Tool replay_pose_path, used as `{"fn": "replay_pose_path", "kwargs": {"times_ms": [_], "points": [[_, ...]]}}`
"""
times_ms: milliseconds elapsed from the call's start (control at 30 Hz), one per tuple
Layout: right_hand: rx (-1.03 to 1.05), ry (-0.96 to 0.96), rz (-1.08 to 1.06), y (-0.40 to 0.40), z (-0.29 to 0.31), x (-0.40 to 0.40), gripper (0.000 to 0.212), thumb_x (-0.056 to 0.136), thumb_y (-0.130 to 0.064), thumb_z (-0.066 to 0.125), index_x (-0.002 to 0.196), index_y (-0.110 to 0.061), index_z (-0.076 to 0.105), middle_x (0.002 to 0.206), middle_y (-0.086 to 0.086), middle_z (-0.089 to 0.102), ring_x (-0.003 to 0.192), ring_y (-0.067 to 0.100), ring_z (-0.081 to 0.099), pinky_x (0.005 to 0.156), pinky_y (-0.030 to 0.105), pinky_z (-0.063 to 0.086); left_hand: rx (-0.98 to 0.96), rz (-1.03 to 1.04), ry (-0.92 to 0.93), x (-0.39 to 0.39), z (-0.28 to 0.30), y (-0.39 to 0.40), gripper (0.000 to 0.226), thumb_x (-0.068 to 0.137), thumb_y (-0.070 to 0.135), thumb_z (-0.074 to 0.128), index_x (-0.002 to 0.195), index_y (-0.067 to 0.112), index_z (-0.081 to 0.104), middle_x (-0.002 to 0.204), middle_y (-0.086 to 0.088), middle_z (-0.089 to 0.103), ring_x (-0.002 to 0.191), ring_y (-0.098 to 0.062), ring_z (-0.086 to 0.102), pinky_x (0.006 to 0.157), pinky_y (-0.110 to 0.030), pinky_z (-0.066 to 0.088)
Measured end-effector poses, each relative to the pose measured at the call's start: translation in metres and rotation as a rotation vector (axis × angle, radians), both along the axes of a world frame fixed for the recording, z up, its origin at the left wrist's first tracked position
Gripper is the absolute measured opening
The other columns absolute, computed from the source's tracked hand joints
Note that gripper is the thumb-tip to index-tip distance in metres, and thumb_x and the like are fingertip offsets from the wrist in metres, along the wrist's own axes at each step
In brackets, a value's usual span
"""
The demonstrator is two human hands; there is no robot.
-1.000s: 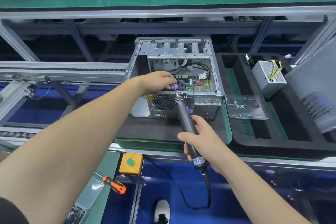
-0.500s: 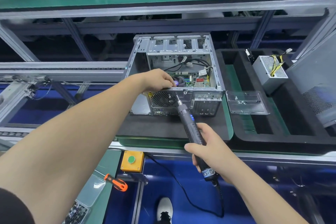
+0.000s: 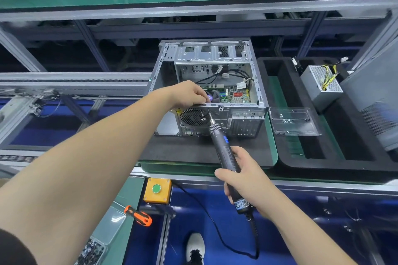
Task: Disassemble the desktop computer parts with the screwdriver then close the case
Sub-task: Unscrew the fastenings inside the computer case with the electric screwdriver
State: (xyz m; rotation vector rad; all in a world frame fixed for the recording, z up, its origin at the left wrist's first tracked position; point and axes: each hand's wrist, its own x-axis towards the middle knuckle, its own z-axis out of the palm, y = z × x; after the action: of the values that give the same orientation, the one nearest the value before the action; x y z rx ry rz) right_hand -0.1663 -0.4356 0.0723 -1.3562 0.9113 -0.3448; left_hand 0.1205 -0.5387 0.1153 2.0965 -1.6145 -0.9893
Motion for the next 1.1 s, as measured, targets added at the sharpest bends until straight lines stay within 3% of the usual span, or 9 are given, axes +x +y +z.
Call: {"fn": "replay_pose_path", "kwargs": {"times_ms": [133, 200, 300, 433, 533, 600, 867, 1033, 1100], "points": [[0.001, 0.011, -0.002, -0.0005, -0.0021, -0.0003, 0.042, 0.076, -0.036, 0.072, 0.103, -0.059, 0.051, 0.086, 0.015, 0.064, 0.052, 0.022, 0.059, 0.050, 0.029, 0.050, -0.003, 0.000, -0.008, 0.0003, 0.0007, 0.0004, 0.021, 0.091, 0.033, 0.061, 0.084, 0.040, 0.079, 0.083, 0.008, 0.076, 0.073, -0.019, 0.052, 0.070, -0.034, 0.044], [0.001, 0.012, -0.004, -0.0007, -0.0032, -0.0008, 0.042, 0.078, -0.035, 0.072, 0.109, -0.054, 0.051, 0.086, 0.014, 0.064, 0.052, 0.022, 0.059, 0.050, 0.028, 0.050, -0.001, -0.003, -0.018, 0.0002, 0.0012, 0.0005, 0.020, 0.092, 0.032, 0.061, 0.085, 0.038, 0.079, 0.085, 0.005, 0.076, 0.072, -0.018, 0.052, 0.069, -0.033, 0.045], [0.005, 0.006, -0.002, -0.0009, -0.0043, -0.0002, 0.041, 0.079, -0.034, 0.072, 0.106, -0.056, 0.051, 0.080, 0.010, 0.065, 0.052, 0.021, 0.059, 0.050, 0.029, 0.050, -0.003, -0.008, -0.035, -0.0012, 0.0031, 0.0011, 0.020, 0.093, 0.030, 0.061, 0.087, 0.036, 0.079, 0.073, 0.015, 0.072, 0.068, -0.016, 0.052, 0.066, -0.029, 0.044], [0.008, 0.006, 0.003, -0.0019, -0.0070, 0.0019, 0.044, 0.078, -0.034, 0.072, 0.106, -0.058, 0.049, 0.075, 0.008, 0.066, 0.052, 0.023, 0.059, 0.051, 0.030, 0.051, 0.000, -0.018, -0.024, -0.0010, 0.0036, 0.0012, 0.020, 0.094, 0.030, 0.060, 0.091, 0.034, 0.079, 0.093, 0.004, 0.077, 0.078, -0.018, 0.056, 0.076, -0.035, 0.048], [0.014, 0.009, 0.012, -0.0023, -0.0092, 0.0021, 0.045, 0.081, -0.034, 0.070, 0.115, -0.054, 0.046, 0.068, 0.005, 0.067, 0.052, 0.025, 0.058, 0.052, 0.030, 0.051, -0.004, -0.014, -0.013, -0.0007, 0.0034, 0.0016, 0.019, 0.093, 0.032, 0.061, 0.089, 0.036, 0.079, 0.091, 0.008, 0.077, 0.079, -0.018, 0.057, 0.078, -0.036, 0.050], [0.015, 0.010, 0.012, -0.0025, -0.0096, 0.0018, 0.044, 0.083, -0.035, 0.069, 0.117, -0.051, 0.046, 0.066, 0.005, 0.067, 0.052, 0.026, 0.057, 0.052, 0.030, 0.050, -0.003, -0.013, -0.005, -0.0006, 0.0027, 0.0014, 0.019, 0.093, 0.032, 0.061, 0.089, 0.036, 0.079, 0.096, 0.001, 0.077, 0.079, -0.019, 0.055, 0.077, -0.035, 0.047], [0.032, -0.008, 0.022, -0.0031, -0.0064, 0.0018, 0.038, 0.091, -0.029, 0.068, 0.115, -0.049, 0.047, 0.064, 0.008, 0.065, 0.051, 0.027, 0.054, 0.048, 0.027, 0.048, -0.006, -0.013, -0.009, -0.0005, 0.0016, 0.0017, 0.018, 0.090, 0.036, 0.061, 0.090, 0.037, 0.080, 0.103, -0.001, 0.077, 0.084, -0.018, 0.055, 0.081, -0.036, 0.047], [0.045, -0.019, 0.010, -0.0022, -0.0077, 0.0036, 0.036, 0.088, -0.032, 0.068, 0.111, -0.052, 0.049, 0.065, 0.008, 0.064, 0.051, 0.028, 0.054, 0.048, 0.028, 0.048, -0.014, -0.029, 0.005, 0.0011, 0.0031, 0.0042, 0.011, 0.087, 0.045, 0.070, 0.086, 0.041, 0.080, 0.090, 0.023, 0.075, 0.089, -0.010, 0.067, 0.086, -0.037, 0.053], [0.051, -0.021, 0.004, -0.0019, -0.0085, 0.0041, 0.036, 0.086, -0.034, 0.068, 0.113, -0.050, 0.049, 0.064, 0.008, 0.064, 0.051, 0.027, 0.053, 0.049, 0.029, 0.048, -0.018, -0.043, -0.001, 0.0009, 0.0036, 0.0046, 0.009, 0.087, 0.048, 0.072, 0.085, 0.043, 0.079, 0.090, 0.024, 0.074, 0.094, -0.012, 0.069, 0.088, -0.038, 0.053]]}}
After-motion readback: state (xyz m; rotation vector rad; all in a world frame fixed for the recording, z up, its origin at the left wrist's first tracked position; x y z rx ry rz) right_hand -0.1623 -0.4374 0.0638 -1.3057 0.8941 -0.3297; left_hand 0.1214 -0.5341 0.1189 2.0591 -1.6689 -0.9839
